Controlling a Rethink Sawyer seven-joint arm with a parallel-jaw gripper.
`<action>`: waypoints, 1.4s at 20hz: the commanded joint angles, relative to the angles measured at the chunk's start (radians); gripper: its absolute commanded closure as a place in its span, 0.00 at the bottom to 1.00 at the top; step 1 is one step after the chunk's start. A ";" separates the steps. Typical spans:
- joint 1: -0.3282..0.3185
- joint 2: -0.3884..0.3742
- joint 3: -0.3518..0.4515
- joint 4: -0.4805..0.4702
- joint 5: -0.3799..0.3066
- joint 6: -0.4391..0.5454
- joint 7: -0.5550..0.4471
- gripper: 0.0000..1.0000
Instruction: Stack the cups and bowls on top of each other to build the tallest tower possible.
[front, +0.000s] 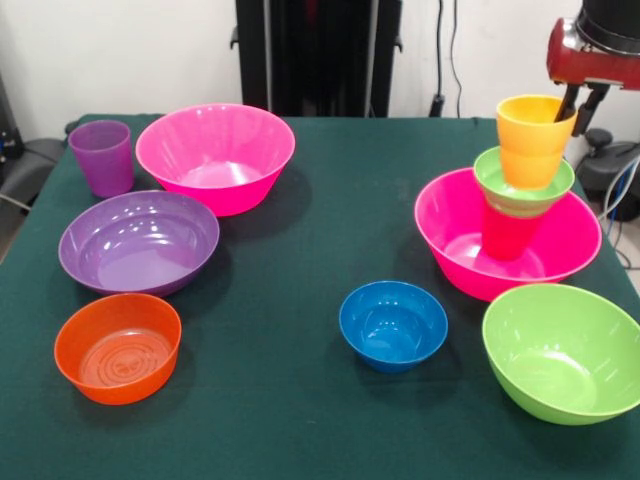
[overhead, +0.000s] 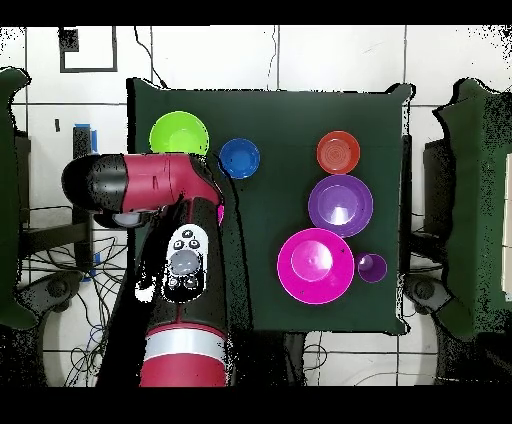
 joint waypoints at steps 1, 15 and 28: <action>0.011 0.040 0.022 0.005 -0.006 -0.015 0.172 1.00; -0.001 0.081 0.039 -0.012 0.039 -0.061 0.162 1.00; 0.020 0.027 0.012 -0.006 0.047 0.045 0.165 1.00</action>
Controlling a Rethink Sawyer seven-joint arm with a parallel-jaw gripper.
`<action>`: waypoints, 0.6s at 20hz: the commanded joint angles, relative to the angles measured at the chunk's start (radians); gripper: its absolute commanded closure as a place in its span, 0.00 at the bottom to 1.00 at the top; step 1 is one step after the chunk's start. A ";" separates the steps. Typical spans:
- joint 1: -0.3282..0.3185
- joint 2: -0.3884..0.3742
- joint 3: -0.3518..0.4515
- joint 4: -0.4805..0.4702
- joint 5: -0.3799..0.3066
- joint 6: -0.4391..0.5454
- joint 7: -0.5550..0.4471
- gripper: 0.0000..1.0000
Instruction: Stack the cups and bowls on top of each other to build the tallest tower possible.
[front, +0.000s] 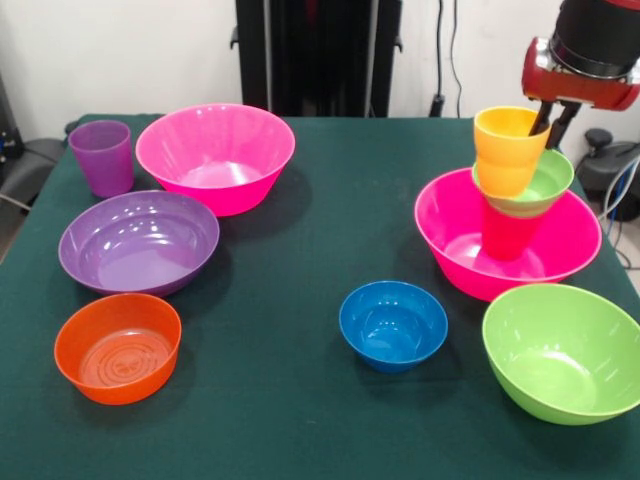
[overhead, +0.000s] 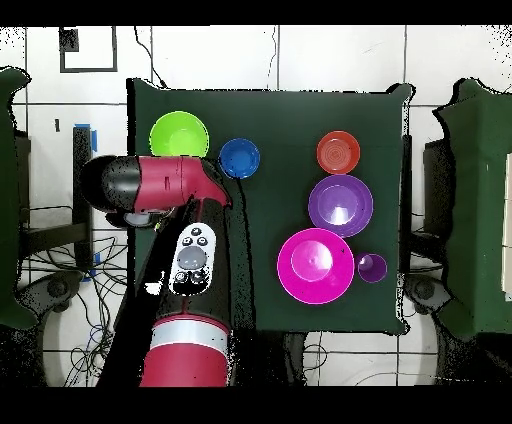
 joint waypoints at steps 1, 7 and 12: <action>0.017 -0.018 0.050 -0.004 0.022 0.047 0.165 1.00; 0.012 -0.014 0.058 -0.012 0.037 0.067 0.174 1.00; 0.015 -0.006 0.066 -0.009 0.062 0.049 0.190 1.00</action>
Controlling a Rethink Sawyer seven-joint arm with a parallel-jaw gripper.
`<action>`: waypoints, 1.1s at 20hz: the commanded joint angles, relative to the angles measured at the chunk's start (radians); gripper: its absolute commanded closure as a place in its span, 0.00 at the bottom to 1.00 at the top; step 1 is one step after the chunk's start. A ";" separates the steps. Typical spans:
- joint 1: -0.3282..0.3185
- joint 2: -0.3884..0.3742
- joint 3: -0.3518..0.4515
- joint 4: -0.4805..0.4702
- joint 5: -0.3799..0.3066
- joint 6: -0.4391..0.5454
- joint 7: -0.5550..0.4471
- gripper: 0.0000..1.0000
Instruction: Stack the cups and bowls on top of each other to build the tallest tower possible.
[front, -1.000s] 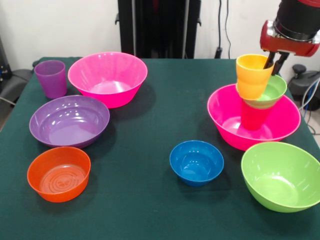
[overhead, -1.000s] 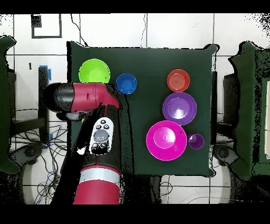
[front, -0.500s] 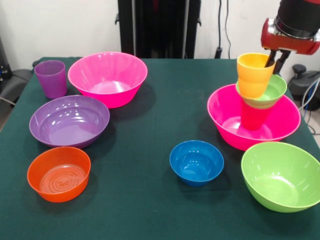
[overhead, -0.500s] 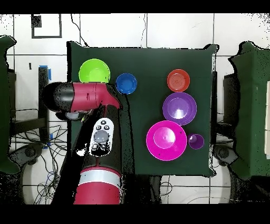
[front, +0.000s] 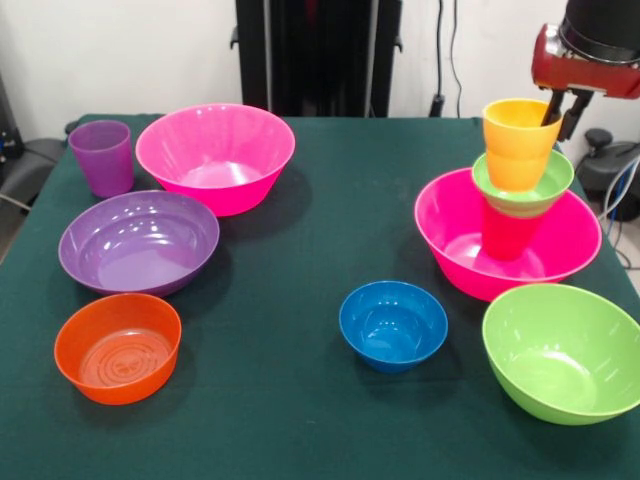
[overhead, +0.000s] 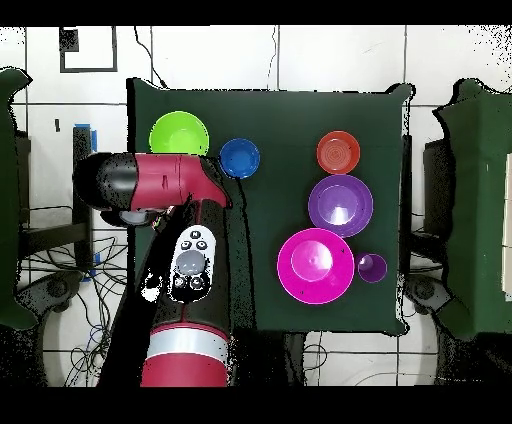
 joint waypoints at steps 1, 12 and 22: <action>0.018 0.020 0.066 -0.005 0.038 0.039 0.194 1.00; 0.048 0.041 0.046 0.043 0.043 -0.010 0.203 1.00; 0.065 0.054 0.034 0.052 0.030 -0.023 0.197 1.00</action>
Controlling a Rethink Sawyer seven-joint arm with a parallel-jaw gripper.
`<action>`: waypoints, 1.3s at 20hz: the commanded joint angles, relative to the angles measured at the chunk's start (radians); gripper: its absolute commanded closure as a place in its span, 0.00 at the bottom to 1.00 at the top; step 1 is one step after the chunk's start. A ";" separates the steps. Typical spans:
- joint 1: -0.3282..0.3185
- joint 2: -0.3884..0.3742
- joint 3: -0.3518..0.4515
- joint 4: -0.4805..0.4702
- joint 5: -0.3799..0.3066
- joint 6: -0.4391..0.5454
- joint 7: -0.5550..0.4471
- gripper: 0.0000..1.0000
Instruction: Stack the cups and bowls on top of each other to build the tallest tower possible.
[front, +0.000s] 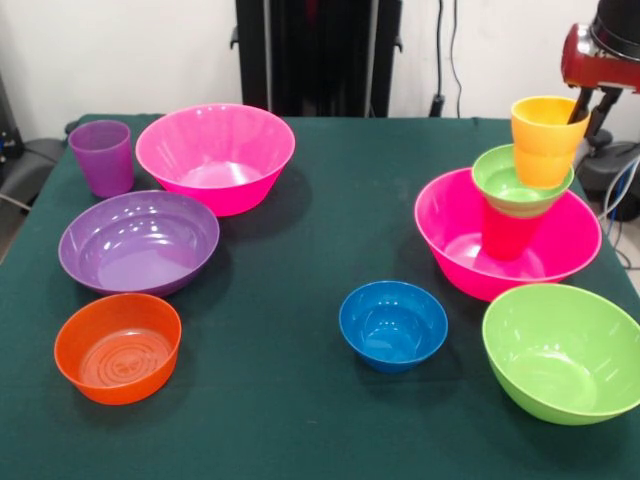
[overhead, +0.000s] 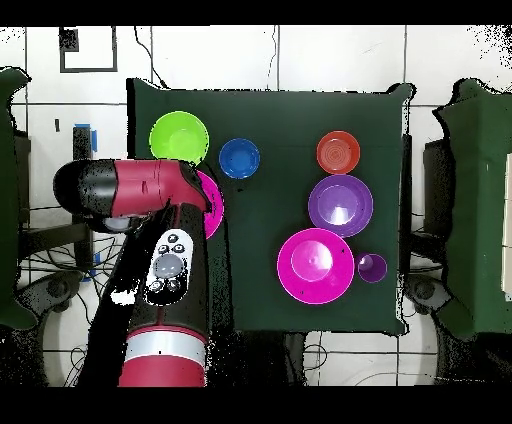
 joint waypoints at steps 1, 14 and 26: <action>0.013 0.045 0.037 0.052 0.008 -0.026 0.195 1.00; 0.023 0.041 0.030 0.104 0.002 -0.071 0.184 1.00; 0.006 0.083 0.061 0.110 0.033 -0.180 0.188 1.00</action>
